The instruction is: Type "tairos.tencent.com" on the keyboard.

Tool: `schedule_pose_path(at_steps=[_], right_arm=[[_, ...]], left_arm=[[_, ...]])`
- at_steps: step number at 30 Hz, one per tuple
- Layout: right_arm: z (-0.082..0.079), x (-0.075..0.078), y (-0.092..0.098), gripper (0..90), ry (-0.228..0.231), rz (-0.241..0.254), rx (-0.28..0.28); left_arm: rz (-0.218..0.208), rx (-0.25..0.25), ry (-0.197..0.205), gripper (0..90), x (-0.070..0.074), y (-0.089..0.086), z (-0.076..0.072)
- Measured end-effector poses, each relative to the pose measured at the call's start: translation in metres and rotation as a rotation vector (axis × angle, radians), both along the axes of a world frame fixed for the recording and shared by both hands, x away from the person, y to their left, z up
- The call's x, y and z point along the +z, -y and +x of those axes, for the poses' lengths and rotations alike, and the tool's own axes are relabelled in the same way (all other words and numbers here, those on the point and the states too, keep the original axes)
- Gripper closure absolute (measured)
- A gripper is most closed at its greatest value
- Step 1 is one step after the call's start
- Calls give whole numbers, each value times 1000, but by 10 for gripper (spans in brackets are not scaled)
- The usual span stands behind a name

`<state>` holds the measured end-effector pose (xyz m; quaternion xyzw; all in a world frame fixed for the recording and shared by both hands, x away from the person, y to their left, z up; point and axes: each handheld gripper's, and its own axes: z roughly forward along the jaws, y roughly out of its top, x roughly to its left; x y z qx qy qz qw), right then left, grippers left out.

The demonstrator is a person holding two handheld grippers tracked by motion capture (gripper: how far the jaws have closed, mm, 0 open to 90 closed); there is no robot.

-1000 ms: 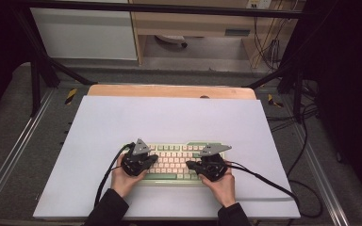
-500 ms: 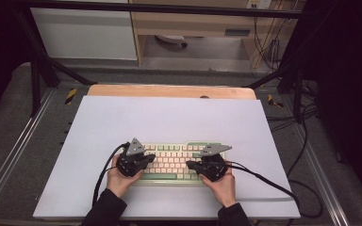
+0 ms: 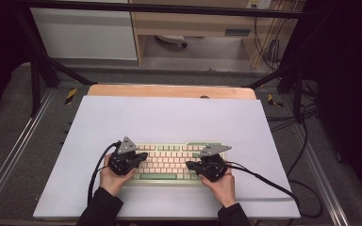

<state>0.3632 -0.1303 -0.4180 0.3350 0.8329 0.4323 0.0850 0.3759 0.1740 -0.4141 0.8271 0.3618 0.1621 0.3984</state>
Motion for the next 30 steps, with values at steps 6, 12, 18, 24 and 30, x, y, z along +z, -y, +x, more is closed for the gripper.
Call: schedule_pose_path(at_steps=[6,12,18,24,30], right_arm=[[0,0,0,900,2,-1,1],[0,1,1,900,4,-4,2],[0,0,0,900,1,-1,2],[0,1,1,900,1,-2,1],[0,1,1,900,3,-1,2]], left_arm=[[8,10,-1,900,-2,-2,2],[14,18,-15,900,-6,-4,3],[24,21,-23,900,-9,-4,4],[25,22,-27,900,-11,-4,5],[26,19,-25,900,-12,-4,5]])
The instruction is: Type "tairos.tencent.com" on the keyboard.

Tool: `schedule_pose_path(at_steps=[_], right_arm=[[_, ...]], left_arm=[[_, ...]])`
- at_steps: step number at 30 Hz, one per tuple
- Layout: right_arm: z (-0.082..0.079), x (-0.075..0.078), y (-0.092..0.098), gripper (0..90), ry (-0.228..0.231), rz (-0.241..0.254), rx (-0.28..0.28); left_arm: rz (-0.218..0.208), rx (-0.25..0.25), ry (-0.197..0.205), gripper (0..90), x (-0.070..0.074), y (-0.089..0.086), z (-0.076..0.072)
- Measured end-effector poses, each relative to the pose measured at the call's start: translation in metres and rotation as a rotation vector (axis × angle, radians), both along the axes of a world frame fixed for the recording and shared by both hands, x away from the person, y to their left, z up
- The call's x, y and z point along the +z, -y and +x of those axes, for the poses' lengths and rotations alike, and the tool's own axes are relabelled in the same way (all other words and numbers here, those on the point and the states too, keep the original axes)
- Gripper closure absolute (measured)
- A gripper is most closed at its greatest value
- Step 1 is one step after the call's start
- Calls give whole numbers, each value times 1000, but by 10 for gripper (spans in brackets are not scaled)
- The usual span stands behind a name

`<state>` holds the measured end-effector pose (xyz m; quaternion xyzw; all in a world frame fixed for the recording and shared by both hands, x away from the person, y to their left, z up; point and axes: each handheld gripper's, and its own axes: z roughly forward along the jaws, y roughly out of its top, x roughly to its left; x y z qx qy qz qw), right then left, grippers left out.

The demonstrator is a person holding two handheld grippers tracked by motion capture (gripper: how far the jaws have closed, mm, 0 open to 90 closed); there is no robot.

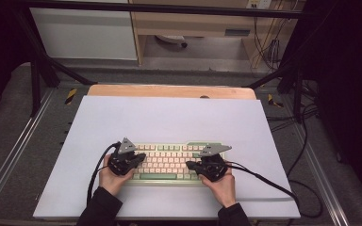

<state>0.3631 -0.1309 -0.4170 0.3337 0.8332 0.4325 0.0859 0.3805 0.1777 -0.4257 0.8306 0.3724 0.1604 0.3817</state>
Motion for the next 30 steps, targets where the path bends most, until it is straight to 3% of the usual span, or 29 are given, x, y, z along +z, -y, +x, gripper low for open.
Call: schedule_pose_path(at_steps=[7,20,30], right_arm=[[0,0,0,900,2,2,0],[-1,2,1,900,3,13,2],[-1,4,0,900,1,28,3]], left_arm=[[3,-5,-6,900,-3,1,0],[-13,-20,10,900,6,-3,-6],[-29,-10,19,900,13,-21,-13]])
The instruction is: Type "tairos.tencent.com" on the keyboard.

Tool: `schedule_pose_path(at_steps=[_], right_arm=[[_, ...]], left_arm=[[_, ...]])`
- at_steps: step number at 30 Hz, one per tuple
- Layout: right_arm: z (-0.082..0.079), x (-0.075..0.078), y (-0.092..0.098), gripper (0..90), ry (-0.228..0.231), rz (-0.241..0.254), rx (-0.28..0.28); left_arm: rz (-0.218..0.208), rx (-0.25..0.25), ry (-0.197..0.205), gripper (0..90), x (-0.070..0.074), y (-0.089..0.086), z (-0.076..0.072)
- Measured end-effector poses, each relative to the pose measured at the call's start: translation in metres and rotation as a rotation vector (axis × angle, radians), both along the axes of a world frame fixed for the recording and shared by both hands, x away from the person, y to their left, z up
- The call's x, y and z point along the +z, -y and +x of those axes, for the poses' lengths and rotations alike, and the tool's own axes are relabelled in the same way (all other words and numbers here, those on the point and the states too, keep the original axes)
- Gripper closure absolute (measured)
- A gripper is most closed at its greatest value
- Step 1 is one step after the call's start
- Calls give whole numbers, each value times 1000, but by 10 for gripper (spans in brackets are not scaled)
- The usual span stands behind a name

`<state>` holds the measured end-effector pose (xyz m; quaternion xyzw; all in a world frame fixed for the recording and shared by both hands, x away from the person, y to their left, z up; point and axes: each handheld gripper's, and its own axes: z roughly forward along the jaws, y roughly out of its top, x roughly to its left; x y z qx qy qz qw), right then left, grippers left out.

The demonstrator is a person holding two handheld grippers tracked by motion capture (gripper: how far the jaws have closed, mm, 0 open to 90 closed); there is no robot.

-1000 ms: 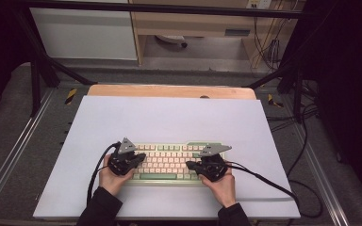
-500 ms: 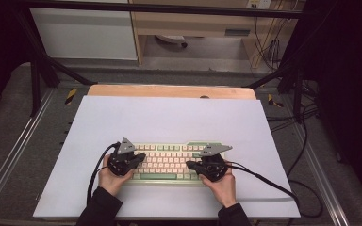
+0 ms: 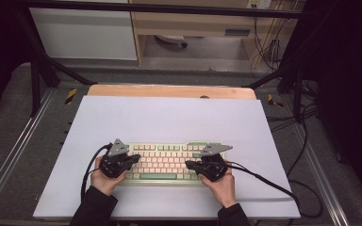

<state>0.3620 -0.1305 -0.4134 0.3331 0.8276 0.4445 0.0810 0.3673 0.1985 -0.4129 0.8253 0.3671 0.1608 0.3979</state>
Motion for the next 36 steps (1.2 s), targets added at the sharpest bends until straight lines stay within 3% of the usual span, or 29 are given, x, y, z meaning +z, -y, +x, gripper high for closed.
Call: schedule_pose_path(at_steps=[16,36], right_arm=[[0,5,-14,900,2,4,29],[5,3,-55,900,-13,11,78]], left_arm=[[-14,9,-6,900,-1,-19,-10],[-28,10,-7,900,-3,-27,-11]])
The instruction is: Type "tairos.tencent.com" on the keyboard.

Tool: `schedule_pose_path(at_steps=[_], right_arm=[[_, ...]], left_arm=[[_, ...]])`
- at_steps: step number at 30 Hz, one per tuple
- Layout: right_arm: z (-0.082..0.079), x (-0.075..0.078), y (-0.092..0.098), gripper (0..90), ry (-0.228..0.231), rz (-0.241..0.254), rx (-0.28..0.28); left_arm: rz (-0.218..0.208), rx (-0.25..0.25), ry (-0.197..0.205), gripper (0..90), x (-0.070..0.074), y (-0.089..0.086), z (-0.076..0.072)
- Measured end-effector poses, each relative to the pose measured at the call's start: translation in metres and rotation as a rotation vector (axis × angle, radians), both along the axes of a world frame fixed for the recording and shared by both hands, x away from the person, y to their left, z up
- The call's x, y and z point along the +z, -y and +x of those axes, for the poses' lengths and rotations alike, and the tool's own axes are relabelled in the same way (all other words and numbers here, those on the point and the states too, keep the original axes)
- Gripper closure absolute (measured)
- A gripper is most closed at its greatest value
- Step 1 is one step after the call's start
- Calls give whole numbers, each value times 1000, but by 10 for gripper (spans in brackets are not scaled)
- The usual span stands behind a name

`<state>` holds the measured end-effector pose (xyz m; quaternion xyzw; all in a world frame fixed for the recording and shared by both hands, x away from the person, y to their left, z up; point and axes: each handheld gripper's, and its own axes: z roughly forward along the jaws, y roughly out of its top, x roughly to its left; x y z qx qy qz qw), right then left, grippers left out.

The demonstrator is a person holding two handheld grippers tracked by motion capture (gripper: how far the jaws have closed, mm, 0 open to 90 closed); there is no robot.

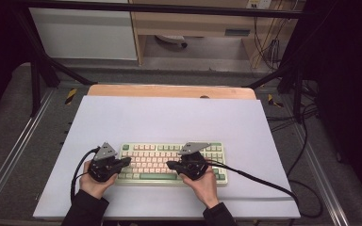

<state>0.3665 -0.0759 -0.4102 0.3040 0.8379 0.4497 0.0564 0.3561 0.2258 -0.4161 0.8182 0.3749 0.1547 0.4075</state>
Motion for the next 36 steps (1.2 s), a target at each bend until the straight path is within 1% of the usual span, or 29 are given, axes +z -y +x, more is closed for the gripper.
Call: schedule_pose_path(at_steps=[3,9,15,24,29,32,36], right_arm=[[1,-2,-4,900,2,-4,6],[3,-12,-11,900,-23,-14,7],[4,-19,-15,900,-28,-21,10],[4,-23,-17,900,-36,-27,12],[3,-24,-18,900,-32,-29,17],[3,-24,-18,900,-34,-40,17],[3,-24,-18,900,-35,-43,20]], left_arm=[[-1,1,0,900,0,0,0],[0,0,-2,900,-1,0,1],[-2,-2,-1,900,-1,0,1],[2,-3,-5,900,-2,0,1],[-2,1,-4,900,-2,0,1],[2,-2,-4,900,-1,0,1],[-1,0,-3,900,-1,0,1]])
